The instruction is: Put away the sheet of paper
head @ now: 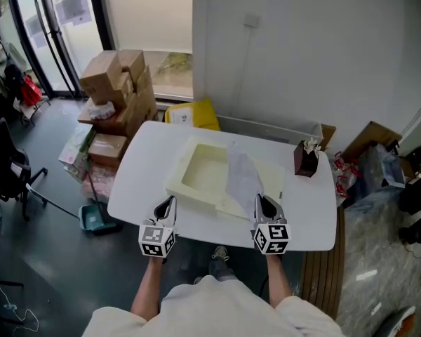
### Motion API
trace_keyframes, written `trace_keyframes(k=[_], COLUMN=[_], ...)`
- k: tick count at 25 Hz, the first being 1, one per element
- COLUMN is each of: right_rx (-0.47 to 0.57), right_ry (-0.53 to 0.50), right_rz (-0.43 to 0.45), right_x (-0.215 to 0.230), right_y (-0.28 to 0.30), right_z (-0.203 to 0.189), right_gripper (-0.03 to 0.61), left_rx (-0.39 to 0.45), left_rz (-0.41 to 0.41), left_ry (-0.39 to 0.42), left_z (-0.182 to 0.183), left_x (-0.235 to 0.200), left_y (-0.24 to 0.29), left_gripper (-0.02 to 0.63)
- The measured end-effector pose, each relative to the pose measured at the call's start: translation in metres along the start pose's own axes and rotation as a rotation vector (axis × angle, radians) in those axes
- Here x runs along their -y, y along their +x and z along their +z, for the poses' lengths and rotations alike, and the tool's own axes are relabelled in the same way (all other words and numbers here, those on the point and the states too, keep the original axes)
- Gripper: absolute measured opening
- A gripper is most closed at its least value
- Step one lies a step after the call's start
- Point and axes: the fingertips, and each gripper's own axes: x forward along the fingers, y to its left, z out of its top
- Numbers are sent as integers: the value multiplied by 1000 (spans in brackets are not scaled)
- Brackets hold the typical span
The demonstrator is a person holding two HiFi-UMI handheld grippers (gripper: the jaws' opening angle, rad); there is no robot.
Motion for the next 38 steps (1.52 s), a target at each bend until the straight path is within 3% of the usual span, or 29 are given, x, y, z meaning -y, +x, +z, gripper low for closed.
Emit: trace_keyframes(k=[8, 18, 25, 38], right_rx=[35, 85, 62, -27], right_ry=[5, 14, 33, 56], right_rz=[40, 109, 107, 48], right_x=[50, 77, 80, 46], right_y=[74, 129, 135, 116], right_z=[35, 64, 51, 14], right_gripper=[4, 3, 4, 3], left_rx=[32, 14, -18, -68], left_rz=[36, 84, 76, -36], left_ry=[24, 37, 39, 22], left_z=[40, 53, 43, 16], left_x=[-11, -18, -20, -28], left_y=[82, 133, 141, 144], left_gripper=[2, 2, 2, 2])
